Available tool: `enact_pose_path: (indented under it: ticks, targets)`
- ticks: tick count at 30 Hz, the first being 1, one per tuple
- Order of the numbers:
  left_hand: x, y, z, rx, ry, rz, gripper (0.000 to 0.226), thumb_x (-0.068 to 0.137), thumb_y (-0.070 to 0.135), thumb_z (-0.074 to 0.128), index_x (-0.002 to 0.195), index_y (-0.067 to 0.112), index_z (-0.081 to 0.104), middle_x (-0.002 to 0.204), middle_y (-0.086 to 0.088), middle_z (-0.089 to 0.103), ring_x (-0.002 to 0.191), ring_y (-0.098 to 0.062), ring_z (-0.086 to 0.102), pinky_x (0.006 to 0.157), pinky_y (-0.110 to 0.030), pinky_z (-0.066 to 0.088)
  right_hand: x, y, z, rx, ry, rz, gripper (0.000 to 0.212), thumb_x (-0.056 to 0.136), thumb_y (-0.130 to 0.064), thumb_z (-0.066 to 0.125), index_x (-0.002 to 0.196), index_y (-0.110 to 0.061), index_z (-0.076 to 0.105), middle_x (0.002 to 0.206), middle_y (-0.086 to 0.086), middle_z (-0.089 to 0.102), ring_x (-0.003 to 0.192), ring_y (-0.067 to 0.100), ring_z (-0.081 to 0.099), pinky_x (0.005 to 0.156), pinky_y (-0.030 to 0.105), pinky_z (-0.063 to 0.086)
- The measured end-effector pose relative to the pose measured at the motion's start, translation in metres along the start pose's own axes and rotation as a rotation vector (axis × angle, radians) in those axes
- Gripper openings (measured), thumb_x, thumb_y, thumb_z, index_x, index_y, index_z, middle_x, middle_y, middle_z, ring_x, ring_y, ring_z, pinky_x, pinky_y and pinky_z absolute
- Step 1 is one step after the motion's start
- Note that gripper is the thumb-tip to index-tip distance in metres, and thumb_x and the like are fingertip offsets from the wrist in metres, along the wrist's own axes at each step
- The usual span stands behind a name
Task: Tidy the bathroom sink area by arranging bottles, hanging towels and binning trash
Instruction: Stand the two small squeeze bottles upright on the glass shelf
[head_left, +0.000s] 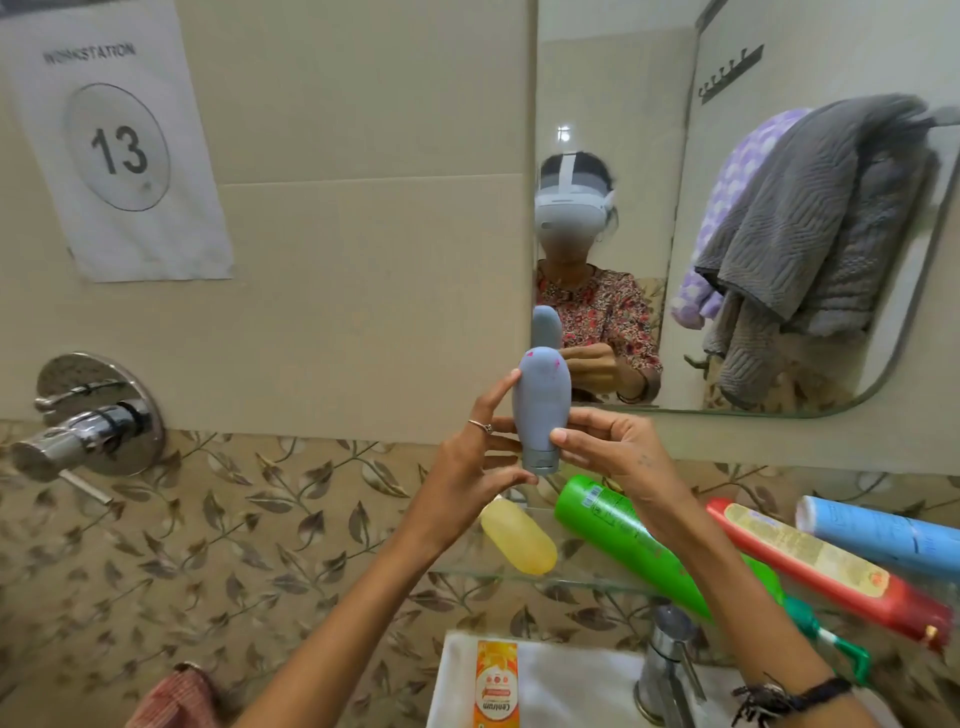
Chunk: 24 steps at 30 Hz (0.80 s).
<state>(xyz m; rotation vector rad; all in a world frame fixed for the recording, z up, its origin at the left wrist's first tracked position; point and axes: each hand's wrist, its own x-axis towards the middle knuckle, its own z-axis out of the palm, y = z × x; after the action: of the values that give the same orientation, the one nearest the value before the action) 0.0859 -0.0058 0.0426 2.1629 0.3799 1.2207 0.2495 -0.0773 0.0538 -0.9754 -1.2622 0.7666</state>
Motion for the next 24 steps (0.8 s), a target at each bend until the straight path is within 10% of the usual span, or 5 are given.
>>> enact_pose_path:
  ticks: [13,24]
  targets:
    - [-0.048,-0.060,-0.039,0.112,0.040,-0.164,0.089,0.080,-0.002,0.066,0.132,0.058,0.025,0.103,0.015,0.066,0.092,-0.004,0.068,0.084,-0.020,0.054,0.021,0.070,0.060,-0.073,-0.057,0.112,0.021,0.082,0.006,0.061,0.099,-0.006,0.067,0.077,-0.011,0.073,0.070,-0.006,0.065,0.065,0.008,0.047]
    - [-0.077,-0.089,-0.046,0.107,0.149,-0.264,0.091,0.080,-0.004,0.065,0.133,0.058,0.024,0.104,0.009,0.067,0.090,-0.008,0.070,0.083,-0.023,0.055,0.031,0.100,0.089,-0.261,-0.009,0.152,0.026,0.076,0.002,0.069,0.097,-0.011,0.062,0.092,0.008,0.070,0.086,0.019,0.067,0.076,0.024,0.052]
